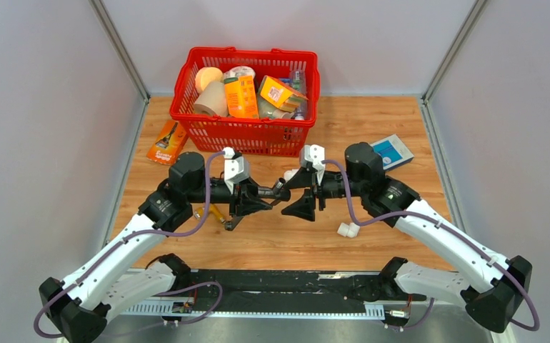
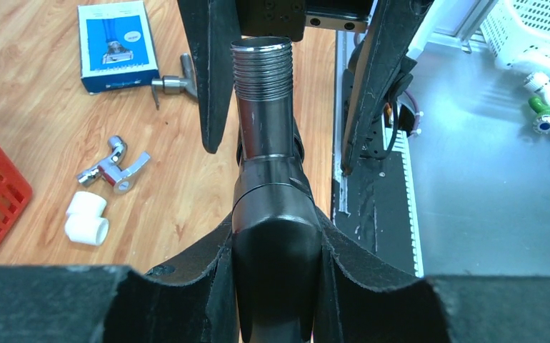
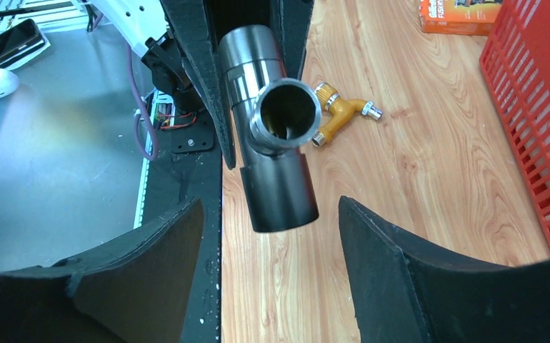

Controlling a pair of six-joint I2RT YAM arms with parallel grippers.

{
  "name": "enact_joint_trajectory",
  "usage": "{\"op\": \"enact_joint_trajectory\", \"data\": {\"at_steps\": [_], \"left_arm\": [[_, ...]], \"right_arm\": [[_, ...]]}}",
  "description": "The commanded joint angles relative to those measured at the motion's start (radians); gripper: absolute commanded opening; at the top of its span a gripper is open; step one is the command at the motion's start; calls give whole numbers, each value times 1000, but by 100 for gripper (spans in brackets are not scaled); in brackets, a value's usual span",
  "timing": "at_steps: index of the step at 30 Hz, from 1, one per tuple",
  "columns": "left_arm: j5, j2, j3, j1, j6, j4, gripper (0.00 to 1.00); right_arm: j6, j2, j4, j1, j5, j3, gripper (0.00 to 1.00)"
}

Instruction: Install the water faucets

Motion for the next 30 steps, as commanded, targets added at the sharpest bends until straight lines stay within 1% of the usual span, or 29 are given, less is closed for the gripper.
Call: {"op": "enact_joint_trajectory", "data": {"at_steps": [1,5,7,8,10,11,12,13,14,15,16,18,20,23,26,30], "left_arm": [[51,7,32,-1,-39,119,0],[73,20,44,-1,-42,123,0],[84,23,46,-1,-48,128,0],[87,23,46,-1,-50,126,0],[88,18,44,-1,-56,130,0],[87,17,46,-1,-63,134,0],[79,15,44,-1,-74,140,0],[68,12,46,-1,-80,145,5],[64,9,46,-1,-96,148,18],[52,9,50,-1,-105,151,25],[47,7,50,-1,-129,160,40],[38,3,49,-1,-163,182,51],[22,-3,41,-1,-198,202,57],[7,-5,23,-1,-241,264,62],[5,9,15,-1,-260,274,62],[-56,27,10,-1,-264,252,62]], "right_arm": [[5,24,113,-2,-77,11,71],[13,50,127,-2,-91,13,66],[20,62,130,-2,-96,17,60],[25,67,131,-2,-99,19,54],[29,77,131,-2,-102,20,36],[31,80,131,-2,-102,20,22],[31,82,130,-1,-99,19,10],[31,82,131,-2,-93,17,1],[32,80,131,-2,-85,14,0],[31,77,131,-2,-79,11,0],[29,74,131,-2,-76,4,0],[29,67,131,-2,-68,-1,0],[32,59,131,-2,-64,-6,0],[36,53,131,-2,-60,-3,0],[37,50,133,-2,-53,-1,0],[39,41,139,-2,-39,0,0]]}}
